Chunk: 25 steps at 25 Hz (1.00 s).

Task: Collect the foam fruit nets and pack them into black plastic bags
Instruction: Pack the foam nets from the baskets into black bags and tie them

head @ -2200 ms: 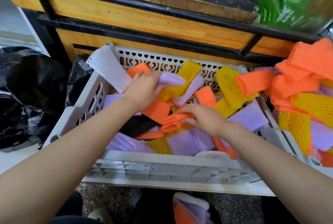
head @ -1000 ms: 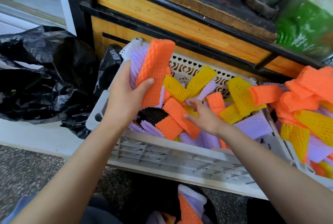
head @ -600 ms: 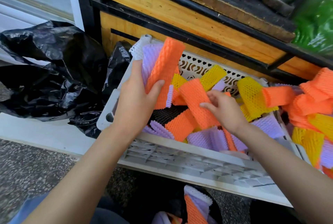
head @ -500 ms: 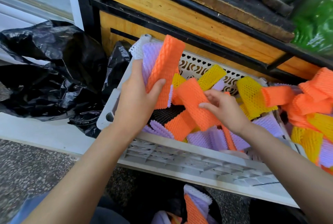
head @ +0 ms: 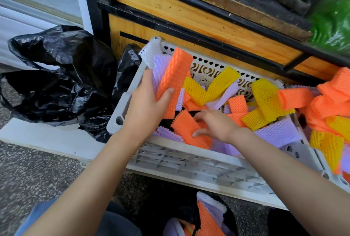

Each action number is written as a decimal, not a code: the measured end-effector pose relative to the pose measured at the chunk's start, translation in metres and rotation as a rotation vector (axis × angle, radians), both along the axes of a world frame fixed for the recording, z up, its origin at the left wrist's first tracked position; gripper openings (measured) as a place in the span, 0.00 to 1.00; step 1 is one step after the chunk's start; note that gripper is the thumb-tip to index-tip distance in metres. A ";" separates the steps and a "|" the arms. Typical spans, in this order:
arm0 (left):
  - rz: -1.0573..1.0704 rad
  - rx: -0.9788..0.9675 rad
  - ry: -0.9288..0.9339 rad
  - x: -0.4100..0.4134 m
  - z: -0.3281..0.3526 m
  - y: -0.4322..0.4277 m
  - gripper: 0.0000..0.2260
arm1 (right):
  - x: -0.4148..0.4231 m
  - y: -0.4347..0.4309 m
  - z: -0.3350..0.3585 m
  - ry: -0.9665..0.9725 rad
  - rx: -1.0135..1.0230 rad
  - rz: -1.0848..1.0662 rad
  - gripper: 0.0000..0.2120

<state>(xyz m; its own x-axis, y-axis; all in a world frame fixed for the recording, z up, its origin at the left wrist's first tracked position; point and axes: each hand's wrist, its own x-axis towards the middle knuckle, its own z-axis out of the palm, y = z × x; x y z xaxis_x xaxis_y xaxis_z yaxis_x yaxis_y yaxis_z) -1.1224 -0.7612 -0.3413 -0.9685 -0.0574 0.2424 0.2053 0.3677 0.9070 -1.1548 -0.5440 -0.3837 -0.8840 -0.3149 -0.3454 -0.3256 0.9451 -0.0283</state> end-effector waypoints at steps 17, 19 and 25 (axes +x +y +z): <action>-0.277 0.215 0.223 0.075 0.030 0.080 0.22 | 0.136 -0.004 0.107 0.740 -0.810 -0.275 0.17; -0.350 0.220 0.184 0.086 0.029 0.094 0.31 | 0.157 0.007 0.105 0.701 -0.888 -0.265 0.17; -0.470 0.184 0.111 0.131 0.025 0.139 0.31 | 0.227 0.056 0.084 0.588 -0.906 -0.223 0.14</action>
<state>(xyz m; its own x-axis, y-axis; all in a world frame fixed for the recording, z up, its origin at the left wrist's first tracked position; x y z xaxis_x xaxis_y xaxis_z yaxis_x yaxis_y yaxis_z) -0.9918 -0.6220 -0.3163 -0.8692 0.3260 0.3717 0.4081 0.0488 0.9116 -0.9281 -0.4880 -0.2999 -0.9033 -0.0516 0.4259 -0.3401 0.6915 -0.6374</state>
